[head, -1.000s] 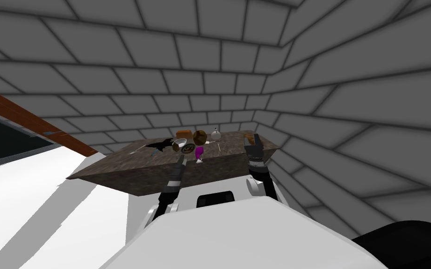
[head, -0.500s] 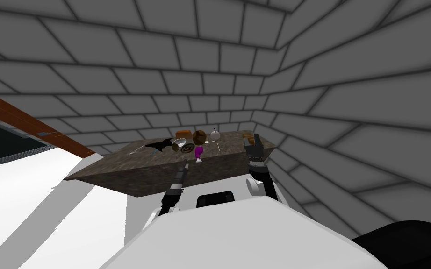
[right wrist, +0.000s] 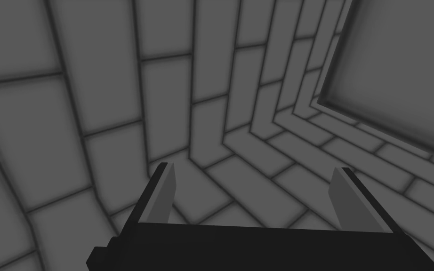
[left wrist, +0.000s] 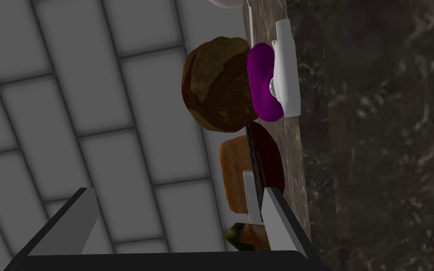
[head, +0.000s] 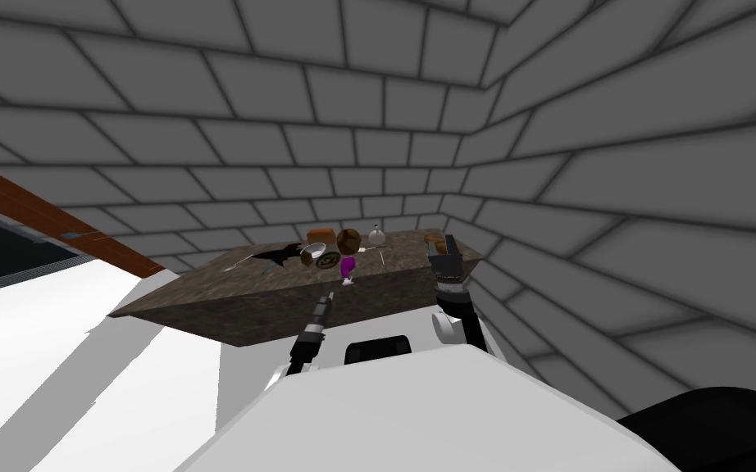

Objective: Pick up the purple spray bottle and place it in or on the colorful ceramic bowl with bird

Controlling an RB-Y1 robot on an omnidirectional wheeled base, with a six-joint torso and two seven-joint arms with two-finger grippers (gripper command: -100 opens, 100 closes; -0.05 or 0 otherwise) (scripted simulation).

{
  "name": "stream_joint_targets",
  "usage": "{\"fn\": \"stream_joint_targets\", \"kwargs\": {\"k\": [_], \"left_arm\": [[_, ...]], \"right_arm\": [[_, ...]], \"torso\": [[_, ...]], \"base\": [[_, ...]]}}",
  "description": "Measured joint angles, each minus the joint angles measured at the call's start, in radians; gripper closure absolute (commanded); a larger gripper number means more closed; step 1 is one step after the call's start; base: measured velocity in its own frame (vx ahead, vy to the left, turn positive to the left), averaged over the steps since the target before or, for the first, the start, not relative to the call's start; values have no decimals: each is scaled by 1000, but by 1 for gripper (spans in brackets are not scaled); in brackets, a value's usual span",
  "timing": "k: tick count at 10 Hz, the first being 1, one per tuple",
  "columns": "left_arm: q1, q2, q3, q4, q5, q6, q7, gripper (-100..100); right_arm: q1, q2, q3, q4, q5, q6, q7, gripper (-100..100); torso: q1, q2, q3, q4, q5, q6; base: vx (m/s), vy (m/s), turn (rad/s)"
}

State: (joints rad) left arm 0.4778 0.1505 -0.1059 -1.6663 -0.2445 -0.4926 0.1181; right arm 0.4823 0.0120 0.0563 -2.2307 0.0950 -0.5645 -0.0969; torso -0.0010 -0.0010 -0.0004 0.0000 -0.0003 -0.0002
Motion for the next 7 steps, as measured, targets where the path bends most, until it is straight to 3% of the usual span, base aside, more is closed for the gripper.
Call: {"fn": "stream_joint_targets", "kwargs": {"k": [7], "left_arm": [[-77,-19,10,182,36,12,-31,-100]], "right_arm": [[0,0,0,0,0,0,0,0]], "torso": [[-2,-3,-2,-1,0,0]], "base": [[36,-47,20]]}}
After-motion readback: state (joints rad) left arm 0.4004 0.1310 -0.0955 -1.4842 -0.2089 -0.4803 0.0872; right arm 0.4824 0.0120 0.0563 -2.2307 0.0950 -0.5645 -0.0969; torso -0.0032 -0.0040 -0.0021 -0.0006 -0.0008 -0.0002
